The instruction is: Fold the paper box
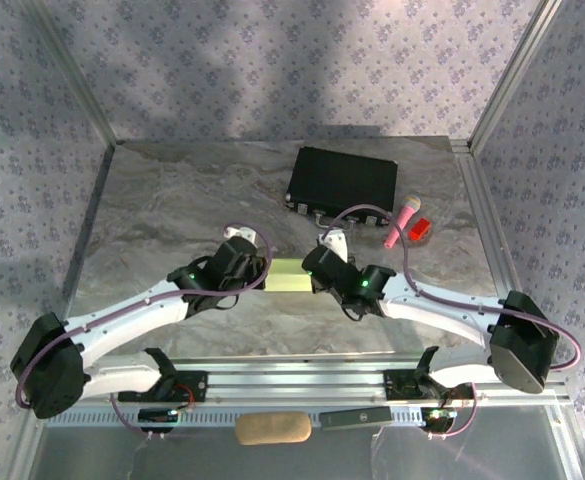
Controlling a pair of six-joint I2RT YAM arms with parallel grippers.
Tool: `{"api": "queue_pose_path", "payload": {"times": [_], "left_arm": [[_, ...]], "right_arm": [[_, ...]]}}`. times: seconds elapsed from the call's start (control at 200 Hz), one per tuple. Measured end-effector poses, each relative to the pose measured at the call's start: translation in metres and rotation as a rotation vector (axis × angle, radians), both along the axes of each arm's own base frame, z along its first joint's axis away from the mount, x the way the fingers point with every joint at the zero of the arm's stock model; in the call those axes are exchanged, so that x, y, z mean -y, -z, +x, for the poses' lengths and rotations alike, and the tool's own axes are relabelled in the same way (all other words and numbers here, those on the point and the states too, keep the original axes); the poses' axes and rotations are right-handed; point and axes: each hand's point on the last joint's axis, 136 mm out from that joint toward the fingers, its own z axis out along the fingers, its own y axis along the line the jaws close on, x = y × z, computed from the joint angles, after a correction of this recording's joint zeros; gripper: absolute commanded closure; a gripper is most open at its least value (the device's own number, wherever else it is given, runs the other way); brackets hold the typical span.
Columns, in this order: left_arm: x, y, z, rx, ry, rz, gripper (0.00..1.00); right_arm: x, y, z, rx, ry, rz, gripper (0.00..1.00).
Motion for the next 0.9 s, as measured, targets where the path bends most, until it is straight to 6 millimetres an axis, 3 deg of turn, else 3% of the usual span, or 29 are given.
{"api": "queue_pose_path", "payload": {"times": [0.255,0.655,0.899], "left_arm": [[0.001,0.001,-0.003,0.028,-0.008,0.024,0.96],[0.004,0.004,-0.012,0.071,-0.055,0.099,1.0],[0.007,0.004,-0.014,0.075,-0.079,0.125,1.0]], "right_arm": [[0.0,0.0,-0.003,-0.002,-0.018,-0.023,0.99],[-0.006,-0.017,-0.025,-0.094,0.0,0.176,0.65],[-0.005,-0.027,-0.038,-0.149,0.051,0.344,0.51]]}}
